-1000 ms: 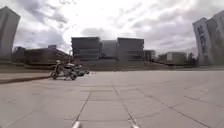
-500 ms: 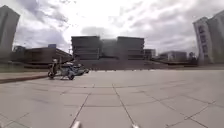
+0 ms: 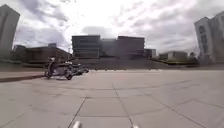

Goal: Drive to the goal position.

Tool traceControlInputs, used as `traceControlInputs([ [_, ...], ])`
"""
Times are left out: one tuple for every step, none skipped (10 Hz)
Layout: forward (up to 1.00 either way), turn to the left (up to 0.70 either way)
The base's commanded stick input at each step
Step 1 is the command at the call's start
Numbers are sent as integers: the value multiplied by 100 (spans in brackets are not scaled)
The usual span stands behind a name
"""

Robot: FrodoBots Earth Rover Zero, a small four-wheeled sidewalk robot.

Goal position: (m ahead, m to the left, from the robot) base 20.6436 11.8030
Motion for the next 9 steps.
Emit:
traceControlInputs([
  [70, 0],
  [70, 0],
  [70, -1],
  [70, -3],
  [70, -2],
  [70, -1],
  [70, -1],
  [70, 0],
  [70, 0],
])
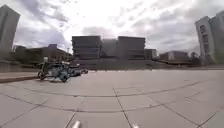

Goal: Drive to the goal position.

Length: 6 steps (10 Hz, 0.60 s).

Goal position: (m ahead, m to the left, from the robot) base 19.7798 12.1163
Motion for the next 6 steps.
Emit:
traceControlInputs([
  [70, 0],
  [70, 0],
  [70, 0],
  [70, -20],
  [70, -20],
  [70, -20],
])
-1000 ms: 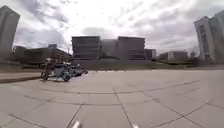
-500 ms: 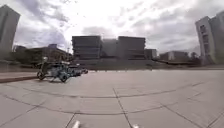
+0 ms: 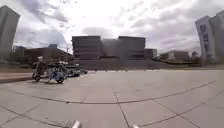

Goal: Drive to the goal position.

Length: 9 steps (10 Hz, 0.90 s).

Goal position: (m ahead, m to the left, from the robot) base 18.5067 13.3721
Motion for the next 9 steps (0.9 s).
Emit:
traceControlInputs([
  [70, -20],
  [70, -20],
  [70, -15],
  [70, 0],
  [70, 0],
  [70, 0],
  [70, 0],
  [70, 0],
  [70, 0],
])
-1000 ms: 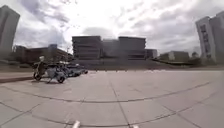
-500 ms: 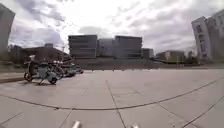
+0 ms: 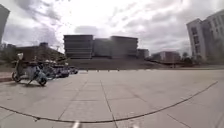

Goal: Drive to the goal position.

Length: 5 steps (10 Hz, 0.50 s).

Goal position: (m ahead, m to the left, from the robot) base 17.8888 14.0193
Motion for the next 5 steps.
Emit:
traceControlInputs([
  [70, 0],
  [70, 0],
  [70, 0],
  [70, 0],
  [70, 0],
])
